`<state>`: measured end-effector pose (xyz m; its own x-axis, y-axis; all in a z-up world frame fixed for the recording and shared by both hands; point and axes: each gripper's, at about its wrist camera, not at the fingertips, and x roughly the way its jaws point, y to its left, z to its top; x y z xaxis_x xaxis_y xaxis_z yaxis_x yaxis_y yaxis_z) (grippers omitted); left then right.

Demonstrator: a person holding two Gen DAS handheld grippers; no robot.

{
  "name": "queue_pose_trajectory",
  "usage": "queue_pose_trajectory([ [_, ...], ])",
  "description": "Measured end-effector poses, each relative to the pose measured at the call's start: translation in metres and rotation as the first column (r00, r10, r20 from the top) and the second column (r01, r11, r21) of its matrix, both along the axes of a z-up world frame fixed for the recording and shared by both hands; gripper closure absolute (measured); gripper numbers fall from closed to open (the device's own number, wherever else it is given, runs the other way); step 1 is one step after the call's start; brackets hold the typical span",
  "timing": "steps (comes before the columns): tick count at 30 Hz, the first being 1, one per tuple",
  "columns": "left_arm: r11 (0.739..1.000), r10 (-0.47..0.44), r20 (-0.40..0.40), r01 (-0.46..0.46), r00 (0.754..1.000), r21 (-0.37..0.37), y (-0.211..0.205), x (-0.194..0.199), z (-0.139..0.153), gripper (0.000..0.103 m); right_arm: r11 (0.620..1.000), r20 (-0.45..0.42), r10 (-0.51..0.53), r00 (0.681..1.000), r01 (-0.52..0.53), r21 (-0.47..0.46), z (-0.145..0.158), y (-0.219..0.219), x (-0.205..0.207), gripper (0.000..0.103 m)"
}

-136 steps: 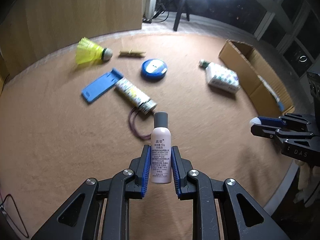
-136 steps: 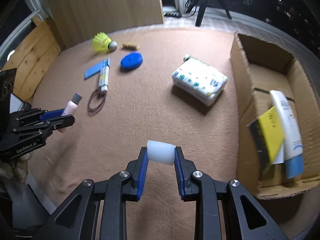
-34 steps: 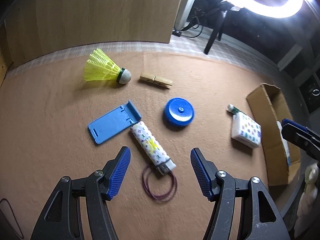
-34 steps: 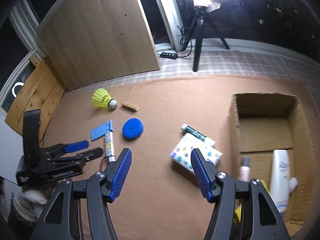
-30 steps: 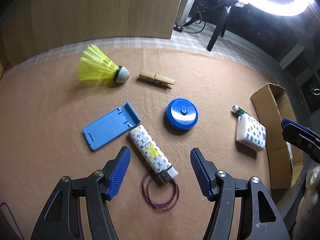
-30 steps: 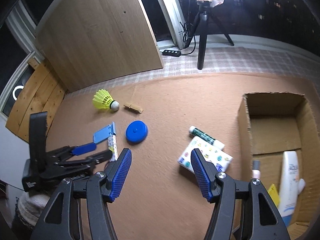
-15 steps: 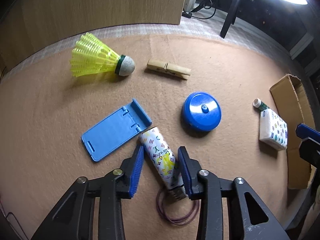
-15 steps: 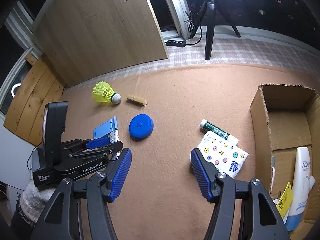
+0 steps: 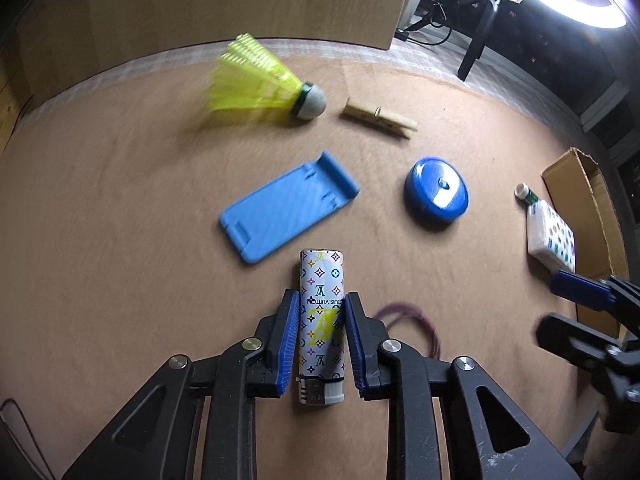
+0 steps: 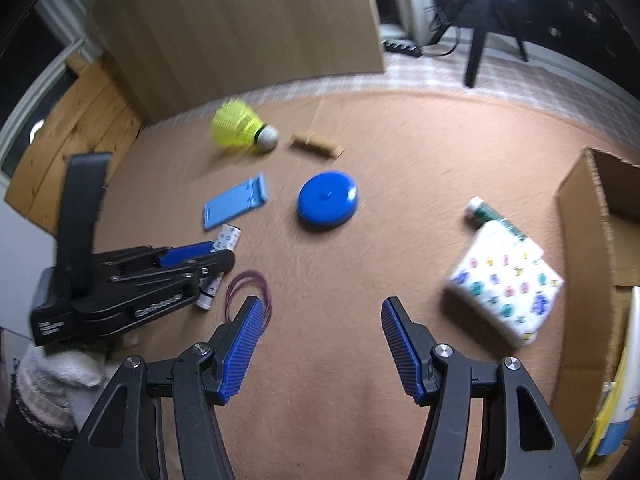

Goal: Organize objects
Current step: 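Move the left tool to the patterned badminton tube and grasp it, then grasp the purple rubber band with the right gripper while the left holds the tube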

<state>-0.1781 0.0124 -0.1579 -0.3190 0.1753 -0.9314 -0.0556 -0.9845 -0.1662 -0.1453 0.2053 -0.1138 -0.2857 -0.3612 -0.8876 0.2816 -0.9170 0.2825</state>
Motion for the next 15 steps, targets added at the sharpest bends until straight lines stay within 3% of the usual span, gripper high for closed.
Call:
queue_pose_trajectory([
  [6,1.0,0.008,-0.007,-0.008,1.0,-0.016,-0.009,0.027,0.002,0.077,0.994,0.018,0.077,0.997,-0.078,0.073,-0.019,-0.03,0.001,0.045],
  [9,1.0,0.006,-0.014,-0.007,1.0,-0.024,-0.01,0.034,0.004,0.061,0.988,0.01,0.104,0.995,-0.105,0.116,-0.024,-0.043,0.0,0.045],
  [13,0.999,0.01,-0.02,-0.011,1.0,-0.031,-0.012,0.038,0.004,0.06,0.979,0.009,0.131,0.991,-0.131,0.156,-0.028,-0.055,-0.004,0.046],
  [15,0.999,0.006,-0.019,-0.007,1.0,-0.033,-0.014,0.041,0.004,0.06,0.974,0.01,0.145,0.989,-0.145,0.174,-0.03,-0.059,-0.004,0.055],
])
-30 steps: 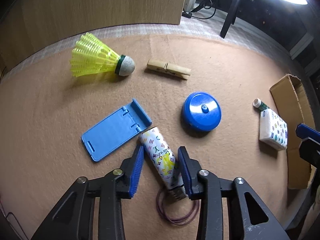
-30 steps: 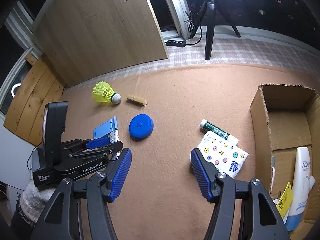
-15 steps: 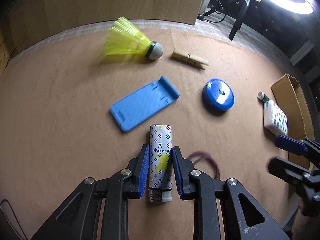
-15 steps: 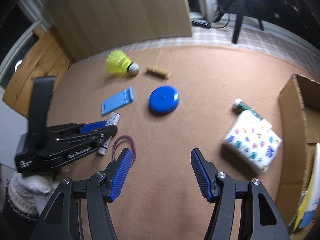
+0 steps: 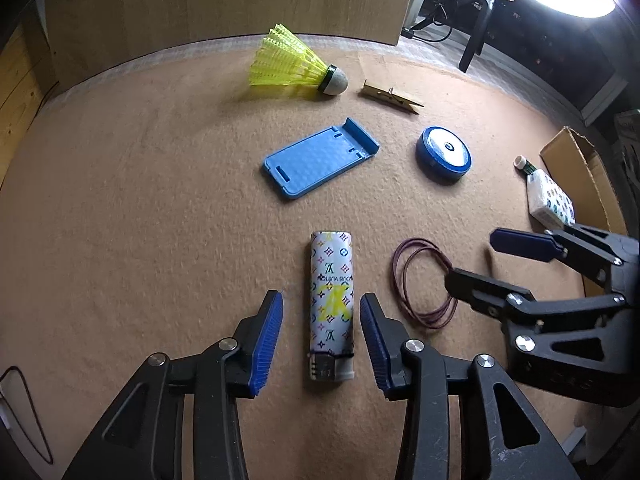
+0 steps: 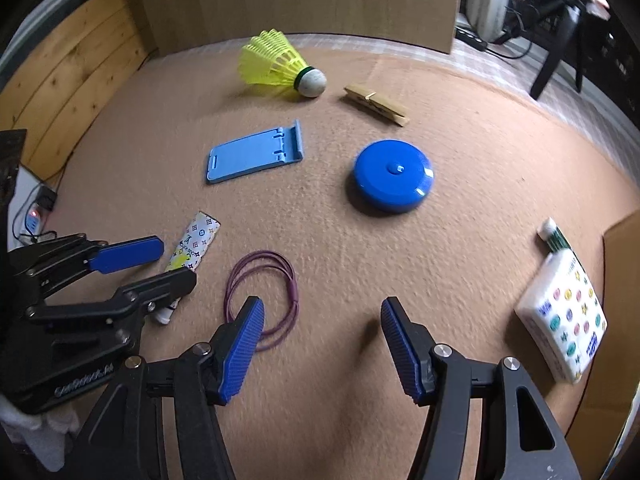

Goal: Organize objects
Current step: 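Grasp the purple rubber band with the right gripper while the left holds the tube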

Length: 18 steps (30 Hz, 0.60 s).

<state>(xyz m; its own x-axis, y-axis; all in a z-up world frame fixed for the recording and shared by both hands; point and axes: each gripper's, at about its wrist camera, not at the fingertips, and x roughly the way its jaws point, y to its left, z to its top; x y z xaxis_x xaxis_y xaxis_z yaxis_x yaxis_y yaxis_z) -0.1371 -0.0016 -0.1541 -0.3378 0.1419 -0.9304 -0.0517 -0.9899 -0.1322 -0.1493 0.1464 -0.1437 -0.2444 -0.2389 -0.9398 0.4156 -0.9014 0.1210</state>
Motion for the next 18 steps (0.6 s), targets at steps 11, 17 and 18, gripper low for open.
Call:
queue_pose_trajectory([
  [11,0.999,-0.005,-0.013,0.004,1.0,-0.047,0.002,0.0,-0.006,0.068,0.993,-0.05,0.058,0.997,-0.053,0.107,-0.004,-0.019,0.006,0.074],
  [17,0.999,0.0,-0.022,-0.001,1.0,-0.041,-0.002,0.002,-0.005,0.078,0.991,-0.061,0.078,0.995,-0.071,0.11,-0.005,-0.023,0.009,0.09],
  [18,0.999,0.001,-0.022,-0.002,1.0,-0.039,-0.002,0.003,-0.006,0.078,0.991,-0.061,0.079,0.995,-0.072,0.109,-0.005,-0.023,0.01,0.093],
])
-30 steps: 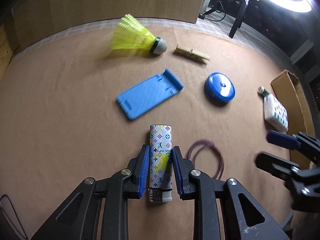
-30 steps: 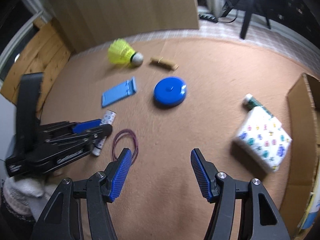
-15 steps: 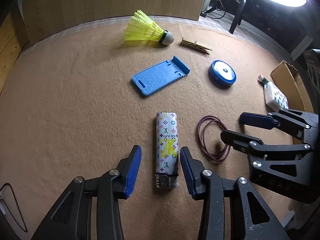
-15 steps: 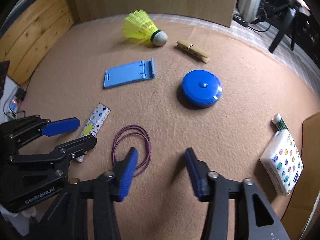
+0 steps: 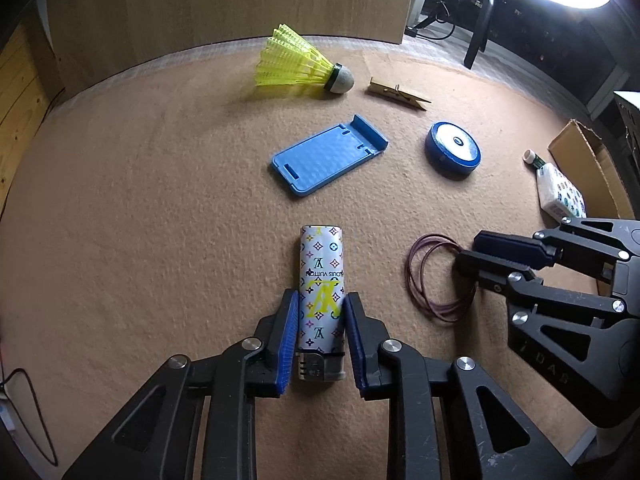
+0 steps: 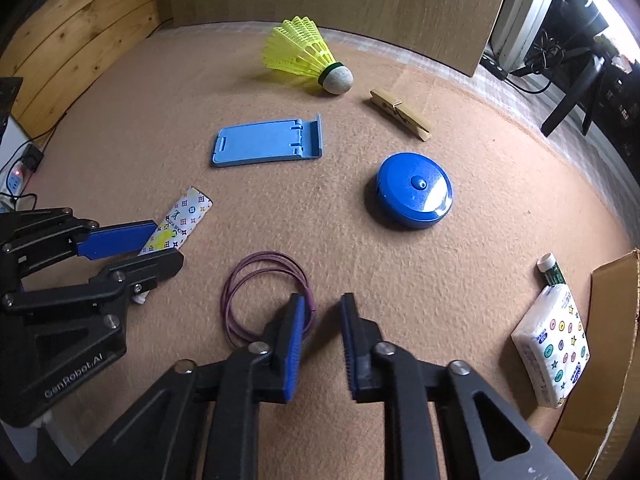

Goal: Organize objects
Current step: 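Grasp the purple rubber band with the right gripper while the left holds the tube, then carry the tube with the left gripper while the right carries the band to the box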

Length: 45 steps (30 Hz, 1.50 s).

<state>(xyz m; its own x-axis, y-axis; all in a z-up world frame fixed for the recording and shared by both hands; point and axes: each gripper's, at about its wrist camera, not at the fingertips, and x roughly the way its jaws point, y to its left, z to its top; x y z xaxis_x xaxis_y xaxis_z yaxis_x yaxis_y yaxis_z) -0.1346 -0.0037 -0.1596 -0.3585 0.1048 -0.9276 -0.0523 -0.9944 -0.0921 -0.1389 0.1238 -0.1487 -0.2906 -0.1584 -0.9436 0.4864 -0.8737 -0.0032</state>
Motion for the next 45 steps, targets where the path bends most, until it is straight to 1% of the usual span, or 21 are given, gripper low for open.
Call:
queue_pose_trajectory([
  [3,1.0,0.006,0.003,-0.006,1.0,0.024,-0.002,0.003,0.0,0.078,1.0,0.007,-0.011,1.0,0.011,-0.014,-0.001,0.006,-0.001,0.097],
  [6,0.997,0.015,0.012,-0.016,1.0,0.07,-0.004,0.008,0.0,0.078,0.998,0.013,-0.042,0.999,0.043,-0.045,0.0,0.016,-0.001,0.098],
  [11,0.993,0.021,0.015,-0.023,1.0,0.113,-0.003,0.022,0.004,0.078,0.988,0.015,-0.111,0.994,0.112,-0.109,0.006,0.044,0.007,0.099],
  [16,0.991,0.011,-0.001,-0.011,1.0,0.136,0.007,0.029,0.014,0.078,0.961,-0.009,-0.2,0.98,0.194,-0.198,0.027,0.082,0.018,0.099],
  [20,0.989,-0.015,-0.026,0.019,1.0,0.145,0.024,0.028,0.028,0.078,0.948,-0.038,-0.233,0.972,0.218,-0.232,0.046,0.102,0.027,0.099],
  [23,0.987,-0.042,-0.049,0.049,0.998,0.152,0.041,0.024,0.038,0.078,0.936,-0.07,-0.265,0.962,0.24,-0.258,0.065,0.123,0.039,0.099],
  [27,0.982,-0.093,-0.077,0.105,0.993,0.158,0.069,0.019,0.051,0.078,0.922,-0.093,-0.307,0.947,0.271,-0.276,0.08,0.15,0.048,0.099],
  [30,0.976,-0.131,-0.098,0.145,0.987,0.16,0.093,0.014,0.06,0.078,0.907,-0.108,-0.35,0.93,0.308,-0.285,0.089,0.177,0.054,0.099],
  [37,0.958,-0.218,-0.141,0.239,0.966,0.16,0.149,0.002,0.078,0.078,0.86,-0.13,-0.469,0.874,0.418,-0.293,0.099,0.243,0.068,0.099],
  [42,0.94,-0.279,-0.167,0.305,0.945,0.155,0.194,-0.006,0.09,0.078,0.829,-0.139,-0.531,0.836,0.479,-0.289,0.101,0.285,0.077,0.099],
  [45,0.927,-0.312,-0.177,0.34,0.933,0.158,0.221,-0.01,0.095,0.078,0.815,-0.141,-0.557,0.819,0.505,-0.286,0.101,0.304,0.082,0.099],
])
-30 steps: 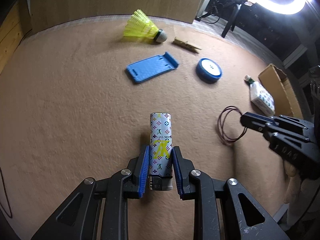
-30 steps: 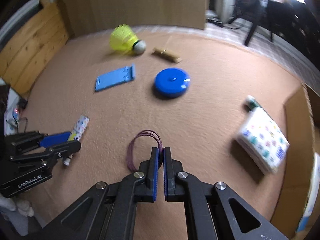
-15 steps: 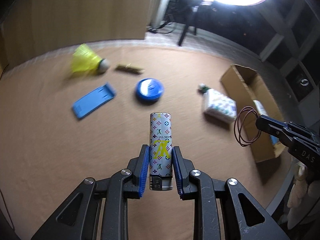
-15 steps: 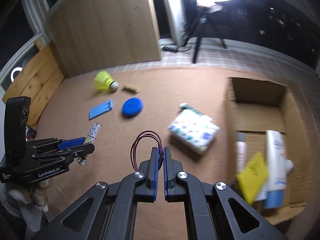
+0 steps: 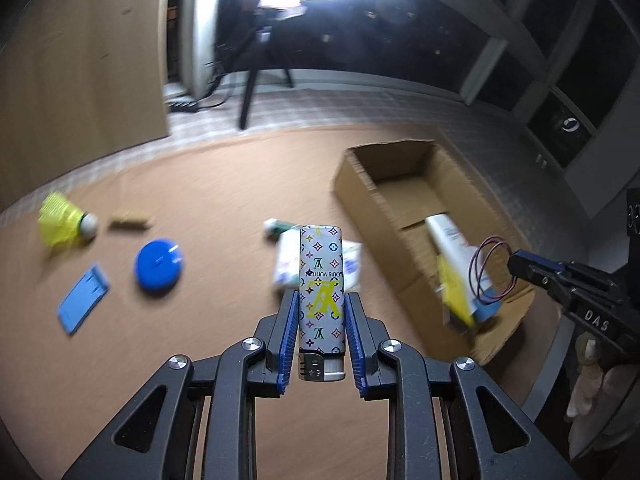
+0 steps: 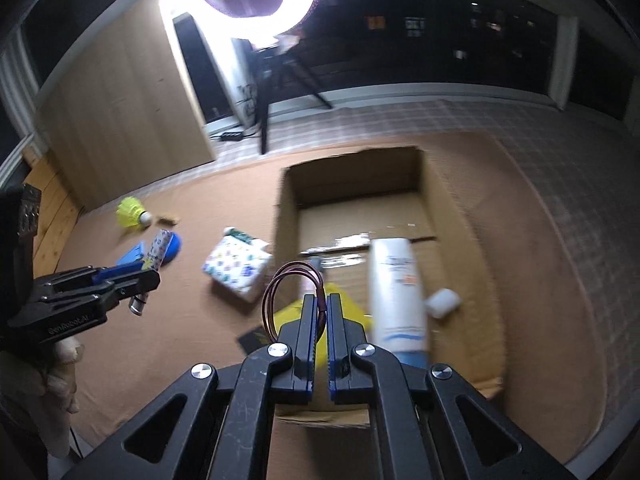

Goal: Organize objects
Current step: 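Carry the tube with the left gripper while the right carries the band to the box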

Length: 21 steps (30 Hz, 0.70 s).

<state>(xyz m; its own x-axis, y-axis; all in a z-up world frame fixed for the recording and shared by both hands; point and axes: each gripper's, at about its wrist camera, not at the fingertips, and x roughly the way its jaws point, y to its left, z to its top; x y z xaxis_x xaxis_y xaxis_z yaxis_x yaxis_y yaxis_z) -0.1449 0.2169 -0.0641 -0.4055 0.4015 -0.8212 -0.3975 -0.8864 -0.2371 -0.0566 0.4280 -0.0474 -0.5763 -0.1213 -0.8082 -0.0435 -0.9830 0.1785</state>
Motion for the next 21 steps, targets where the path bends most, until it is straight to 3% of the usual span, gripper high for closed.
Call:
queue_pose_trajectory([
  [10,0.995,-0.095,0.0,0.095,0.995,-0.003,0.075,-0.015,0.003,0.078,0.998,0.015,-0.056,0.998,0.056,0.011,-0.009,0.04,0.008,0.099],
  [21,0.989,-0.149,0.016,0.149,0.989,-0.02,0.128,-0.024,-0.006,0.078,0.998,0.028,-0.063,0.998,0.063,0.011,-0.018,0.056,0.009,0.099],
])
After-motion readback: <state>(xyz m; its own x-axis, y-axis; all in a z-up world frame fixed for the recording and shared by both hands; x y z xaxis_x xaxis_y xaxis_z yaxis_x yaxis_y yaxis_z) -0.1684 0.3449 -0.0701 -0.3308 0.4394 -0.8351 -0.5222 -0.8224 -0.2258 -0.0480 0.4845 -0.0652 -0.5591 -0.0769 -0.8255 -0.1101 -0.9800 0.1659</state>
